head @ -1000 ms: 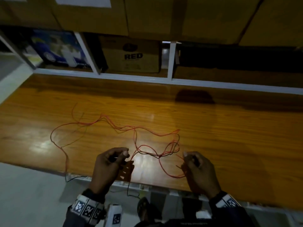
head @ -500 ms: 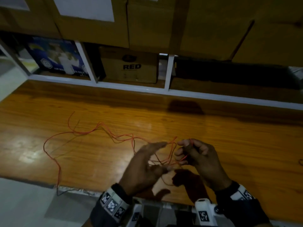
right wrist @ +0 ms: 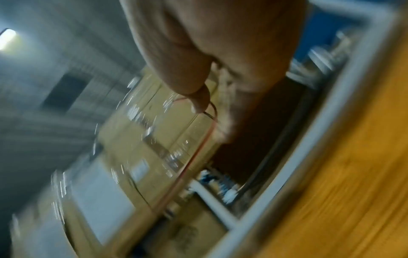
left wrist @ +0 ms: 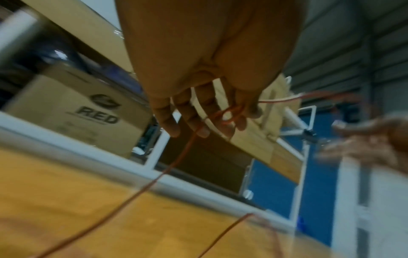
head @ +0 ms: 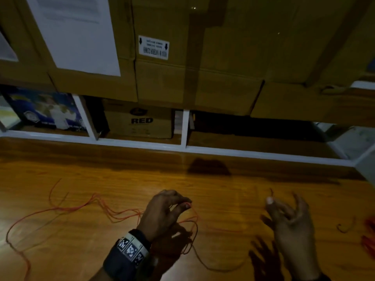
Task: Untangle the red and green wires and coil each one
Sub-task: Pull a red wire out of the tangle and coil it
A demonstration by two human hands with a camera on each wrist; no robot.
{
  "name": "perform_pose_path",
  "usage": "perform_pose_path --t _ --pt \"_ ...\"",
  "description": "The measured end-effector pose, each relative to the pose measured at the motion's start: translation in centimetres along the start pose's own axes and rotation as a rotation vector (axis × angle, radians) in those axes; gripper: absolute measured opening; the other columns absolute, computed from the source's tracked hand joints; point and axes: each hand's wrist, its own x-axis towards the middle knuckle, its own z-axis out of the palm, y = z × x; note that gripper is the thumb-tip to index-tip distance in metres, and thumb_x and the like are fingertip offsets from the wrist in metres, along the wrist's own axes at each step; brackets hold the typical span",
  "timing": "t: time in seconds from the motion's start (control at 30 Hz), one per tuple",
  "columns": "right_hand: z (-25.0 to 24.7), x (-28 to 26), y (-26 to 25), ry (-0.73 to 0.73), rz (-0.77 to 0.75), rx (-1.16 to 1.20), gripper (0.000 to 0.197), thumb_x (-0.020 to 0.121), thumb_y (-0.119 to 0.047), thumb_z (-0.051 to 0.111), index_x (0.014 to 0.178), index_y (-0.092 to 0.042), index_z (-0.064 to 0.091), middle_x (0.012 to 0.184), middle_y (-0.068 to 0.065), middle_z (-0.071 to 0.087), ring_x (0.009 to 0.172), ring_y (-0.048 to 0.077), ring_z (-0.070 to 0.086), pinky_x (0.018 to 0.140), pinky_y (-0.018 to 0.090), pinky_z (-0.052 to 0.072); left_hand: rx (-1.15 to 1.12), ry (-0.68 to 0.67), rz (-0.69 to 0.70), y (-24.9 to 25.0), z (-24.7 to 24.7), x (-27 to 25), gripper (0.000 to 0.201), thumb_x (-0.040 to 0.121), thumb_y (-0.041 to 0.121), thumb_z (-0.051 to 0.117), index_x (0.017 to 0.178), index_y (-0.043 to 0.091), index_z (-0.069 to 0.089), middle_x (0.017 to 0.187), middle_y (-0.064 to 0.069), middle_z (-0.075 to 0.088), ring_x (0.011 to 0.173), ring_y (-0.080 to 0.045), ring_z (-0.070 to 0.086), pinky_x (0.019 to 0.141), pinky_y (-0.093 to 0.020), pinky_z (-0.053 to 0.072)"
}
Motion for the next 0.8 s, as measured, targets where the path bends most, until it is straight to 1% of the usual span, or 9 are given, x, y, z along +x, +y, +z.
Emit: perform_pose_path --t 0.07,0.13,0.23,0.33,0.43,0.5,0.6,0.7,0.8 --pt "0.3 -0.5 0.9 0.138 -0.079 -0.293 0.103 0.082 -0.046 0.075 0.160 -0.043 0.007 0.162 0.001 0.034 0.136 0.031 0.048 0.106 0.056 0.046 0.008 0.030 0.011 0.8 0.6 0.5 0.034 0.095 0.060 0.055 0.106 0.038 0.078 0.085 0.024 0.059 0.089 0.004 0.053 0.070 -0.016 0.038" --pt "0.8 -1.1 1.5 0.130 -0.291 -0.514 0.097 0.079 -0.062 0.068 0.159 -0.044 0.014 0.166 -0.005 0.021 0.150 0.030 0.028 0.112 0.059 0.040 -0.027 0.035 0.007 1.6 1.4 0.6 0.026 0.095 0.056 0.060 0.103 0.039 0.078 0.081 0.021 0.058 0.086 0.000 0.055 0.067 -0.013 0.037" --pt "2.9 -2.5 1.6 -0.247 -0.419 -0.798 0.076 0.083 -0.074 0.051 0.151 -0.049 0.029 0.159 -0.026 0.016 0.152 0.007 0.008 0.122 0.042 0.022 -0.132 0.020 0.024 2.5 2.0 0.9 0.023 0.095 0.053 0.063 0.102 0.038 0.079 0.080 0.017 0.061 0.081 -0.005 0.061 0.065 -0.020 0.046" --pt "5.0 -2.3 3.2 -0.456 -0.454 -0.960 0.045 0.100 -0.059 0.049 0.143 -0.049 0.043 0.146 -0.028 0.036 0.146 0.002 0.025 0.117 0.028 0.027 -0.166 0.007 0.018 2.9 1.8 1.1 0.020 0.095 0.050 0.066 0.100 0.036 0.080 0.079 0.015 0.063 0.075 -0.009 0.063 0.062 -0.025 0.048" --pt "5.1 -0.9 4.4 -0.426 -0.642 -0.932 0.016 0.102 -0.036 0.052 0.108 -0.039 0.066 0.100 -0.022 0.066 0.105 0.006 0.057 0.086 0.023 0.044 -0.186 0.068 -0.114 1.6 0.3 2.0 0.014 0.095 0.042 0.067 0.097 0.034 0.078 0.076 0.011 0.063 0.070 -0.007 0.062 0.057 -0.017 0.045" --pt "4.1 0.0 4.2 -0.522 -0.567 -0.913 0.019 0.105 -0.042 0.047 0.091 -0.039 0.059 0.081 -0.015 0.064 0.082 0.004 0.058 0.071 0.029 0.047 -0.134 0.162 -0.197 -0.2 -1.3 2.6 0.011 0.095 0.039 0.068 0.096 0.034 0.078 0.073 0.009 0.064 0.068 -0.002 0.062 0.059 -0.013 0.043" --pt "3.4 0.0 3.1 -0.753 -0.316 -0.638 0.031 0.098 -0.055 0.053 0.086 -0.031 0.069 0.068 -0.006 0.066 0.062 0.006 0.063 0.063 0.032 0.051 -0.009 0.179 -0.200 -2.0 -2.5 3.0 0.015 0.096 0.040 0.067 0.100 0.032 0.080 0.072 0.010 0.064 0.069 0.001 0.059 0.063 -0.020 0.042" --pt "4.1 -1.4 1.8 -1.047 0.004 -0.420 0.037 0.095 -0.054 0.060 0.087 -0.022 0.076 0.062 -0.005 0.056 0.056 0.013 0.054 0.058 0.029 0.045 0.015 0.166 -0.175 -2.0 -2.2 3.3 0.015 0.095 0.041 0.068 0.102 0.035 0.080 0.079 0.013 0.064 0.068 -0.002 0.059 0.060 -0.026 0.047" --pt "4.6 -2.2 -0.2 -1.147 0.106 -0.203 0.031 0.098 -0.042 0.061 0.087 -0.018 0.076 0.058 -0.001 0.046 0.051 0.015 0.044 0.055 0.029 0.042 -0.053 0.145 -0.171 -1.3 -1.1 3.4 0.019 0.094 0.046 0.066 0.101 0.035 0.080 0.078 0.012 0.064 0.067 -0.005 0.061 0.058 -0.021 0.044"
